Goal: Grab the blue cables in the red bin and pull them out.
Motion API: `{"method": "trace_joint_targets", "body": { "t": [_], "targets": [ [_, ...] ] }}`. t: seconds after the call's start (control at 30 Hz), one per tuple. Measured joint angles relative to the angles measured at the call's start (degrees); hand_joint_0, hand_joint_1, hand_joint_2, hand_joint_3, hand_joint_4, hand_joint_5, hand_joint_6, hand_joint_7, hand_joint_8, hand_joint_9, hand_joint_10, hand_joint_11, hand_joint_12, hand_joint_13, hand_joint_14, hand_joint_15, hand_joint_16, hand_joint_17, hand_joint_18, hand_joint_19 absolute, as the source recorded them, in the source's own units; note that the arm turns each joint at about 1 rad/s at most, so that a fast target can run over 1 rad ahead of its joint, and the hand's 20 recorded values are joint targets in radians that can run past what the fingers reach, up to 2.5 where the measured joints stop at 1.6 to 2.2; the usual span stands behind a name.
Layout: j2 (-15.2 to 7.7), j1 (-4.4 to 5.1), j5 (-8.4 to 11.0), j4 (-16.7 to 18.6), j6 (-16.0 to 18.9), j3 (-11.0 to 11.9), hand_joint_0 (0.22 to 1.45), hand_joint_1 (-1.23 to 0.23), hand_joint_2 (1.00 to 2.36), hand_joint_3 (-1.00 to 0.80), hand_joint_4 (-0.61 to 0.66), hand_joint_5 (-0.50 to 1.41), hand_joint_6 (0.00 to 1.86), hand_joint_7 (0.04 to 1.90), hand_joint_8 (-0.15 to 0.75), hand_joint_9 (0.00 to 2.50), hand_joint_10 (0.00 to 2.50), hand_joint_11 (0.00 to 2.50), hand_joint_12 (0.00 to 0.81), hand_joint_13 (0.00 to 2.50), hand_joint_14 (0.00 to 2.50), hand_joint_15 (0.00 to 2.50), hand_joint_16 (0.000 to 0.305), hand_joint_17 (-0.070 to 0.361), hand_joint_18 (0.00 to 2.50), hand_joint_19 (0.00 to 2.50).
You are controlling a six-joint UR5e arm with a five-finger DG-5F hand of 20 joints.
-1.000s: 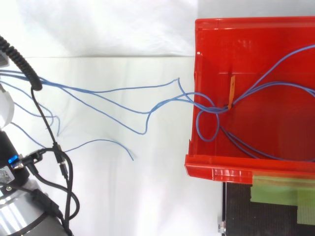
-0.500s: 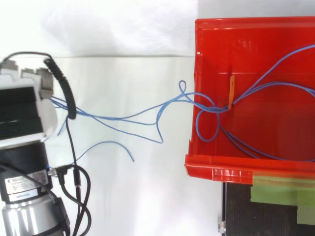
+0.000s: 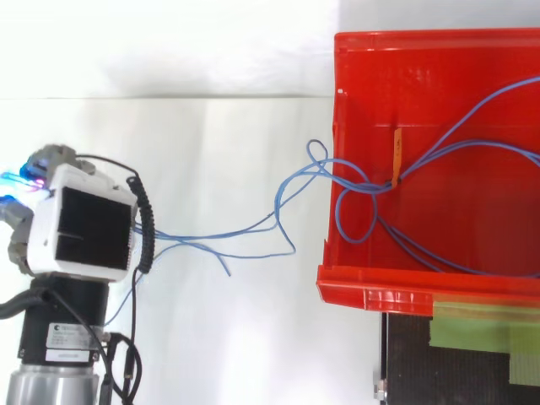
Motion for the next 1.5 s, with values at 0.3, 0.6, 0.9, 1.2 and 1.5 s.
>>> {"method": "trace_joint_targets", "body": {
  "t": [0.3, 0.6, 0.9, 1.2, 1.5],
  "targets": [
    [0.0, 0.57, 1.33, -2.83, 13.94, 0.0, 0.91, -0.92, 1.0, -0.89, 0.07, 0.45, 1.29, 0.39, 0.247, 0.65, 2.5, 1.17, 0.334, 0.9, 1.77, 1.17, 0.045, 0.101, 0.9, 1.25],
    [0.0, 0.58, 1.28, -2.88, 20.75, 0.0, 0.84, -0.87, 1.0, -0.99, 0.08, 0.48, 1.09, 0.43, 0.248, 0.66, 2.5, 1.2, 0.333, 0.9, 1.7, 1.18, 0.046, 0.103, 0.89, 1.26],
    [0.0, 0.43, 1.27, -3.0, 21.43, 0.0, 0.76, -0.81, 1.0, -1.0, 0.11, 0.5, 0.93, 0.46, 0.266, 0.67, 2.5, 1.2, 0.355, 0.93, 1.52, 1.17, 0.049, 0.111, 0.88, 1.23],
    [0.0, 0.35, 1.22, -3.05, 22.15, -0.01, 0.67, -0.72, 1.0, -1.0, 0.16, 0.55, 0.78, 0.51, 0.3, 0.67, 2.5, 1.2, 0.384, 0.95, 1.42, 1.15, 0.057, 0.128, 0.9, 1.2],
    [0.0, 0.34, 1.21, -3.06, 22.13, 0.0, 0.65, -0.68, 1.0, -1.0, 0.17, 0.61, 0.67, 0.54, 0.312, 0.68, 2.5, 1.14, 0.396, 0.96, 1.41, 1.12, 0.06, 0.134, 0.91, 1.19]
  ]
}}
